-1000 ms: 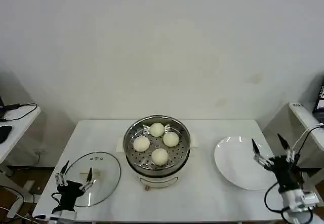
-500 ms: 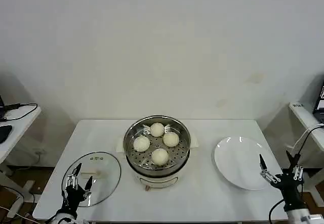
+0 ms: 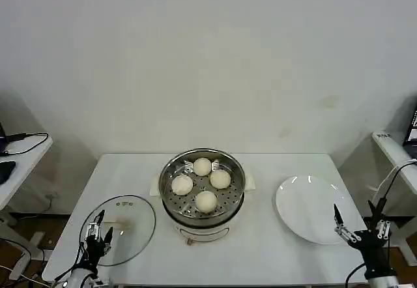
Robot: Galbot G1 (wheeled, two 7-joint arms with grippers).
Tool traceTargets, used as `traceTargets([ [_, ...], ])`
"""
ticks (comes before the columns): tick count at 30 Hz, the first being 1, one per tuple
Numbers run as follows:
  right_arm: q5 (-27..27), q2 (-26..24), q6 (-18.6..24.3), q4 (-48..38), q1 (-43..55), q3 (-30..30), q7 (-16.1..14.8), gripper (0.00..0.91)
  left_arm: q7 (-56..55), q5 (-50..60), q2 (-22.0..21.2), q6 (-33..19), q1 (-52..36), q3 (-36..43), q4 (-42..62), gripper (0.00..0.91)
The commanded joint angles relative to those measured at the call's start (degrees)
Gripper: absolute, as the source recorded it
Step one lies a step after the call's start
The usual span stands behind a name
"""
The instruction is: Take steamed baozi put them in steamer then cover it.
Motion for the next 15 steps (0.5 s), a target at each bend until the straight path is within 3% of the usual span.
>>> traceTargets([
  [1, -0.1, 0.38, 0.48, -0.11, -0.72, 0.24, -0.29, 0.907, 0.27, 3.41, 0.1, 0.18, -3.56, 0.19, 4.08, 0.907],
  [15, -0.39, 0.87, 0.98, -0.48, -0.98, 0.0, -0.29, 0.907, 0.48, 4.04, -0.2, 0.78, -7.15, 2.13, 5.31, 0.907],
])
